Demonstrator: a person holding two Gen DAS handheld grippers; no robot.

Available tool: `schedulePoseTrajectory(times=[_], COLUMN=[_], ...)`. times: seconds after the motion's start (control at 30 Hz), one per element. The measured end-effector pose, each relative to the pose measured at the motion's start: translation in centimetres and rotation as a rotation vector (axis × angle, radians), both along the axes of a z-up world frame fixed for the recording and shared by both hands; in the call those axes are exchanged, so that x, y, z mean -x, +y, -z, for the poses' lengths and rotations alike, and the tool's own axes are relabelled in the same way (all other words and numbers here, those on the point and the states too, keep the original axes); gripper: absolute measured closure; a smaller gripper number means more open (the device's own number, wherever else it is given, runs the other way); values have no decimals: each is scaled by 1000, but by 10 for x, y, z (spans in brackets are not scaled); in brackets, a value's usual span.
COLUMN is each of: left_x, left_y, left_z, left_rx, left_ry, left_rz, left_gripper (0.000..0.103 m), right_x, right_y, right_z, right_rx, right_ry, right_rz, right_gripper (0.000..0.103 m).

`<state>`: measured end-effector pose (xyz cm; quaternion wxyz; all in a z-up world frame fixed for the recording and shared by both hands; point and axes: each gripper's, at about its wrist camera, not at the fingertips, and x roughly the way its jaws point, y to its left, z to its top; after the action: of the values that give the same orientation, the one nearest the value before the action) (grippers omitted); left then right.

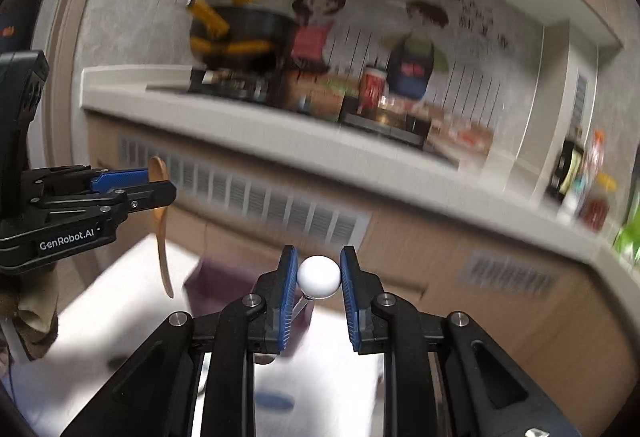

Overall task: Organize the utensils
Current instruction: 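Lower both held spoons into the maroon caddy and open both grippers, then grasp a wooden chopstick with the right gripper and lift it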

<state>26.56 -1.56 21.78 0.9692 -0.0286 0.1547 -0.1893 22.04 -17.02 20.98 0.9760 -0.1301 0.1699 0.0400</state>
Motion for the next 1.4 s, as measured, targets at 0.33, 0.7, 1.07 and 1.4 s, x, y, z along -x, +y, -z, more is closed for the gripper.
schedulePoseTrajectory(times=[0.33, 0.7, 1.07, 1.4], left_x=[-68, -111, -49, 38], left_y=[-9, -12, 27, 38], left_z=[25, 107, 156, 209], left_rx=[2, 28, -3, -53], left_ry=[41, 250, 411, 513], left_rz=[-21, -10, -103, -130], left_gripper=[72, 54, 47, 39], right_x=[-95, -139, -66, 10], right_y=[15, -5, -53, -20], right_z=[30, 102, 132, 222], right_rx=[62, -1, -88, -122], right_ry=[82, 279, 321, 565], right_rz=[43, 20, 85, -34], right_gripper=[83, 56, 59, 59])
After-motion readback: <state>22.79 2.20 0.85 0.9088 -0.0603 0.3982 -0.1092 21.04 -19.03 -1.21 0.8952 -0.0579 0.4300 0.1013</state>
